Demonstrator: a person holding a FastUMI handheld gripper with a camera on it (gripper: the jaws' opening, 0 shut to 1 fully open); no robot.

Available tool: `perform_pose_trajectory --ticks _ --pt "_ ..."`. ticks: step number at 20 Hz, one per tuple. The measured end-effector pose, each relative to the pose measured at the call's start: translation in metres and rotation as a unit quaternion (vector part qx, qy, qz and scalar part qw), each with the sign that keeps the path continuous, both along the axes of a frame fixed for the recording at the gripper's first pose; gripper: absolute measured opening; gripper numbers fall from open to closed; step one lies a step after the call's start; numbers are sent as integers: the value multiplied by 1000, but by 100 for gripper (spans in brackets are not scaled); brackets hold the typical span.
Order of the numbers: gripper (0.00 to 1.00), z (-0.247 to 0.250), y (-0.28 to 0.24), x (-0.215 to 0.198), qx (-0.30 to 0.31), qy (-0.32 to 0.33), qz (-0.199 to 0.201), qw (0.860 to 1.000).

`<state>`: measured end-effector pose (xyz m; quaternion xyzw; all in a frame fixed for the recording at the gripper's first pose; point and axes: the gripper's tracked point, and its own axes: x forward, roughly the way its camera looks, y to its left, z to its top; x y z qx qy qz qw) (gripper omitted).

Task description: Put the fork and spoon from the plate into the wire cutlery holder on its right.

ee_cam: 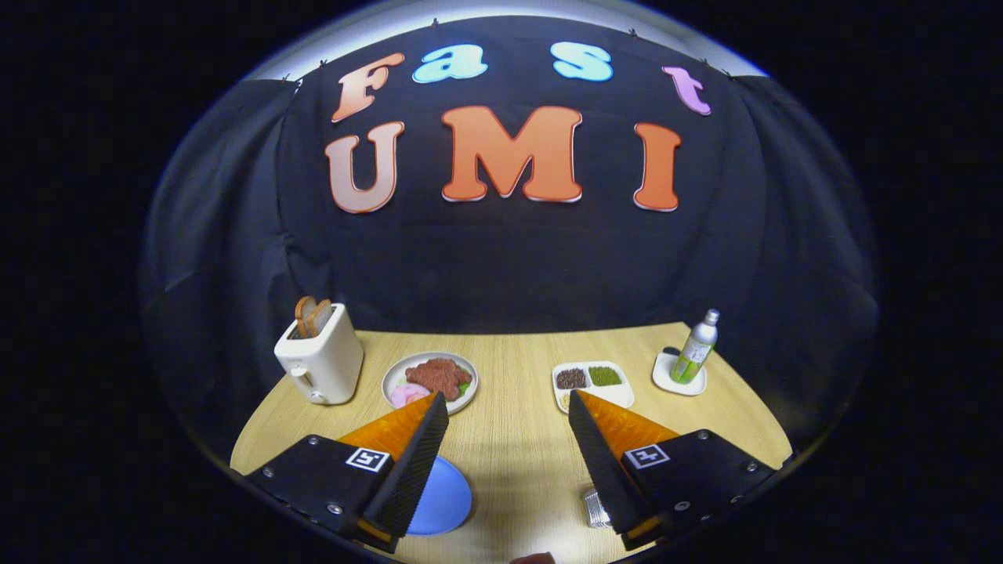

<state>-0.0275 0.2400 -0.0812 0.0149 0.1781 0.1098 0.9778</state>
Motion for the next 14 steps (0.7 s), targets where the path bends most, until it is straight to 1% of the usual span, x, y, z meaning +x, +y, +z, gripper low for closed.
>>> perform_pose_trajectory --ticks 2,4,5,11,14 --pt "94 16 4 5 9 -30 -12 999" --pt "95 15 15 2 13 -33 -9 999" --pt "95 11 25 -2 14 -27 0 1000" --pt "95 -26 88 -25 6 30 52 998" --pt "95 -62 113 -41 0 91 78 993"
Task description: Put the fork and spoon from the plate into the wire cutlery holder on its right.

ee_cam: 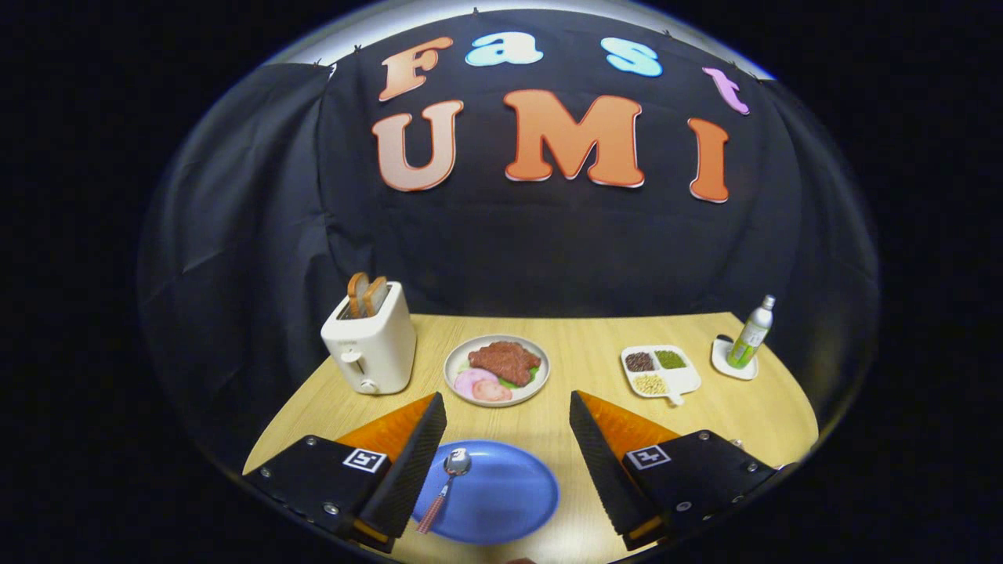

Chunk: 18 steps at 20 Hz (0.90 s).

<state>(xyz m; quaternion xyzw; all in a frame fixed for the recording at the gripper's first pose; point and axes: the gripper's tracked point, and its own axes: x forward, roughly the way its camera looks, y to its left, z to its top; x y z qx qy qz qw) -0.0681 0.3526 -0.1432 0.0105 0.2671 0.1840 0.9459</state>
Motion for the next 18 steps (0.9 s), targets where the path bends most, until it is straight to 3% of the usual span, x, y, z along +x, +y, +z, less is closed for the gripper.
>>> perform_pose_trajectory --ticks 4,9,13,15,18 --pt "95 -57 22 -27 -17 101 24 994" --pt "93 -117 37 -64 -48 210 44 976" --pt "80 -153 43 -86 -67 283 48 956" --pt "72 -163 46 -90 -73 293 50 952" --pt "52 -172 49 -95 -87 299 56 949"
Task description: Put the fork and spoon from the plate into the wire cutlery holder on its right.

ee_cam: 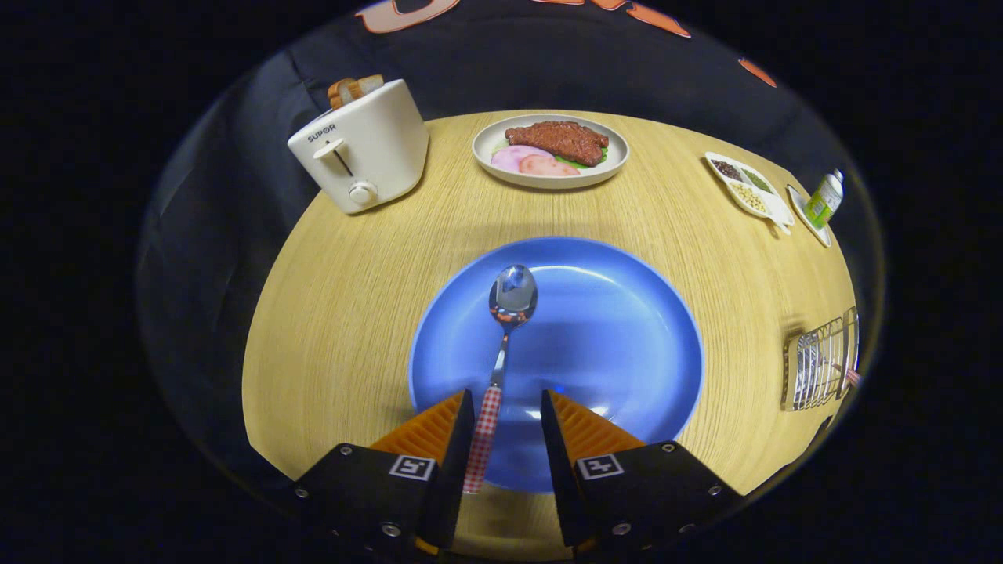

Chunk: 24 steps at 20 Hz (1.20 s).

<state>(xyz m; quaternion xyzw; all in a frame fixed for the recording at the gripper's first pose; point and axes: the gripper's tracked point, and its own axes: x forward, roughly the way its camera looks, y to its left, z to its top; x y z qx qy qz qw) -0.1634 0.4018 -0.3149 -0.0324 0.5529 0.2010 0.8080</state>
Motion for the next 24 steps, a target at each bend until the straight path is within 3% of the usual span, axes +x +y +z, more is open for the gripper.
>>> perform_pose_trajectory --ticks 4,8,14,24 --pt "26 -7 -3 -5 -5 18 -6 1000" --pt "12 -8 -6 -2 5 20 -13 1000" --pt "8 17 -26 10 30 0 -18 999" --pt "8 79 -137 33 16 -40 -56 998"
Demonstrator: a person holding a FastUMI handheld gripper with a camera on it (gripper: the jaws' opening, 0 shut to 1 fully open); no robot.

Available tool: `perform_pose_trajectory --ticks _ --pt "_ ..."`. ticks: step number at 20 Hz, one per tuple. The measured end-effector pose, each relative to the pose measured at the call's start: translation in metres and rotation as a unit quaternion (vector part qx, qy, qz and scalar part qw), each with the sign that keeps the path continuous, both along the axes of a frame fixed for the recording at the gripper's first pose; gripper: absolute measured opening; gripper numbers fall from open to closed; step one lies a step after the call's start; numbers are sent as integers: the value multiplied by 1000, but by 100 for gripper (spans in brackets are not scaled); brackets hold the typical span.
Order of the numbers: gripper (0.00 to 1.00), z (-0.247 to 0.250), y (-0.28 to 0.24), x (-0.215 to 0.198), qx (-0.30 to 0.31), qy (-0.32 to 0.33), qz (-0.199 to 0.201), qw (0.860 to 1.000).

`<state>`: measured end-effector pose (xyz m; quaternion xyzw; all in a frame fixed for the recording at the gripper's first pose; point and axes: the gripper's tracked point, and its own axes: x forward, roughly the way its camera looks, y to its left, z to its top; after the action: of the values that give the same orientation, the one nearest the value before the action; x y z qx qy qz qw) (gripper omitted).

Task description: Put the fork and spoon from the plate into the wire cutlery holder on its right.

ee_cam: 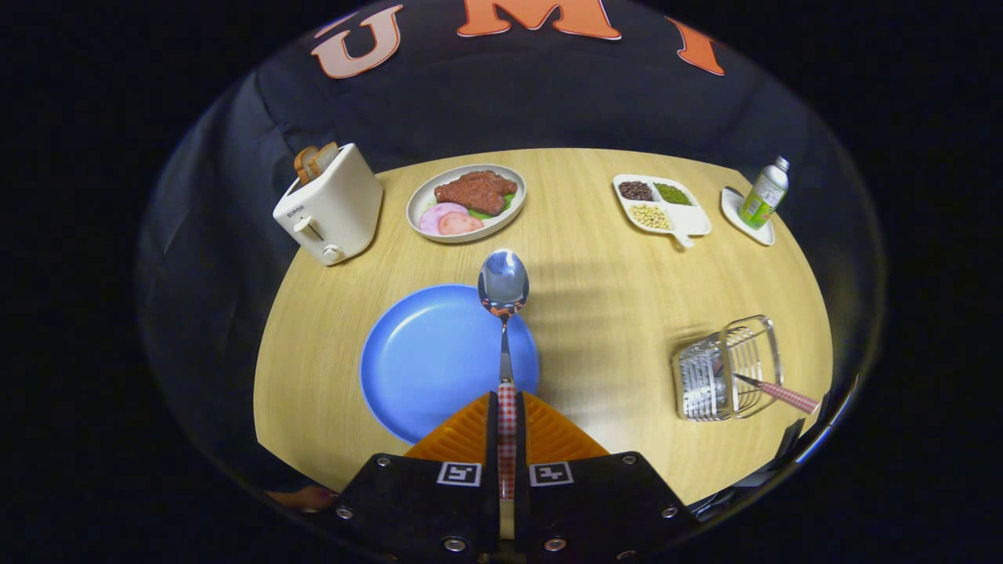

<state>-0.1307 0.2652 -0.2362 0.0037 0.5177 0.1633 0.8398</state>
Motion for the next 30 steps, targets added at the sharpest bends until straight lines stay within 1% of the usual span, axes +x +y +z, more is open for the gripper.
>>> perform_pose_trajectory --ticks 2,6,10,11,12,14,17,22,23,25,27,30 --pt "8 10 -26 1 -5 -1 -6 1000" --pt "8 18 -82 0 -23 21 -11 999" --pt "8 18 -130 -11 -48 58 -3 997" --pt "8 19 -143 -10 -57 64 0 996" --pt "8 21 -158 -1 -66 71 4 995" --pt "8 20 -173 -2 -80 92 14 992" --pt "8 16 -186 -8 -95 131 38 986" --pt "9 5 -199 -15 -116 188 82 972" --pt "9 0 -196 -24 -118 202 85 969" --pt "9 -5 -199 -26 -118 231 88 962" --pt "9 -8 -200 -26 -119 259 91 954" --pt "9 -14 -199 -23 -114 300 85 943"
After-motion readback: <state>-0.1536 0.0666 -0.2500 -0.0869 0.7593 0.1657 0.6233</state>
